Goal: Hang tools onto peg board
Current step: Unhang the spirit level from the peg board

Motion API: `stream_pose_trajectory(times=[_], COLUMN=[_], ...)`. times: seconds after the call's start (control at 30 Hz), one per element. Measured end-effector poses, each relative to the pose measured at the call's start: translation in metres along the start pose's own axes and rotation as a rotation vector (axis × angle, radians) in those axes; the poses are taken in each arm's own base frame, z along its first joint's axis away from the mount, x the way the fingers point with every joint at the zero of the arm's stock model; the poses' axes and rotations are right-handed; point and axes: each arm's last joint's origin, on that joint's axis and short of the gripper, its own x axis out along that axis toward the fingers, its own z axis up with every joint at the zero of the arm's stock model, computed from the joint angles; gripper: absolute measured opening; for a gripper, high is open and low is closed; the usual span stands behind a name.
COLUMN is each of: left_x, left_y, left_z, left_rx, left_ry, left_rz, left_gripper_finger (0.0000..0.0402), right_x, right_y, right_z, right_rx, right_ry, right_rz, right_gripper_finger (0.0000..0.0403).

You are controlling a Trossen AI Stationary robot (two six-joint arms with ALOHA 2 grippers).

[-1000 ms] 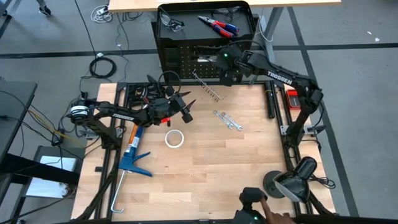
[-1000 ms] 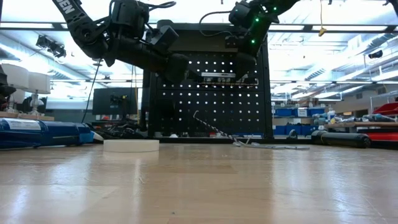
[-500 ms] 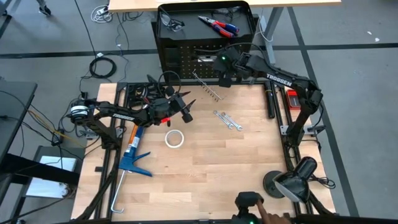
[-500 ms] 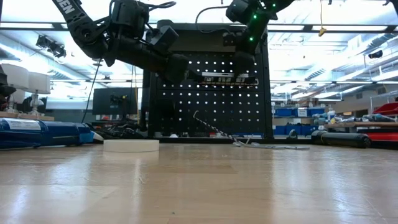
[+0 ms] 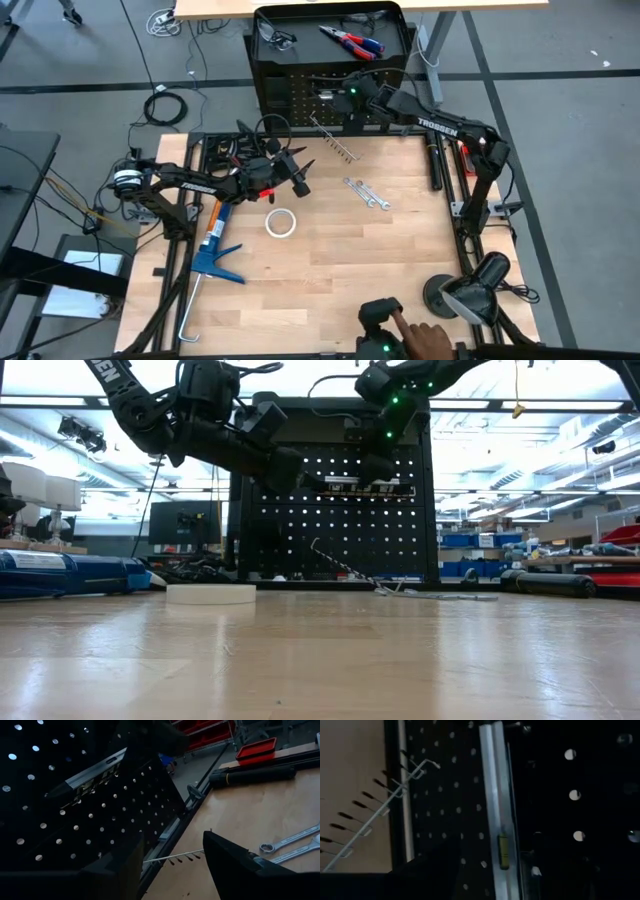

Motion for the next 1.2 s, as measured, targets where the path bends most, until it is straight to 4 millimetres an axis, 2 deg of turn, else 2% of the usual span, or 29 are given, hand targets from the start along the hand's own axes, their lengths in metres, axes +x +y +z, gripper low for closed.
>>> stream_pose_trajectory(times=[0.17,0.37,0.67,0.97,1.2], left_x=[0.0000,0.0000,0.0000,0.0000,0.0000], left_y=[0.0000,0.0000,0.0000,0.0000,0.0000], left_z=[0.0001,0.0002,0.0002,0.0002,0.0002], left_rx=[0.000,0.001,0.000,0.000,0.000], left_ry=[-0.001,-0.001,-0.001,-0.001,-0.002], left_rz=[0.000,0.000,0.000,-0.001,-0.001], left_gripper_finger=[0.0211,0.0211,0.0211,0.0211,0.0211], right_x=[0.0020,0.0026,0.0049,0.0029,0.0019], right_y=[0.0000,-0.0013,-0.0033,-0.0012,0.0000], right_z=[-0.0002,-0.0018,-0.0089,-0.0056,-0.0050], right_rx=[0.011,0.000,-0.004,-0.016,-0.023], right_ry=[-0.003,0.001,0.033,0.031,0.065], right_rz=[-0.001,-0.002,0.014,0.009,-0.015], right_gripper_finger=[0.0244,0.0214,0.0153,0.0084,0.0081])
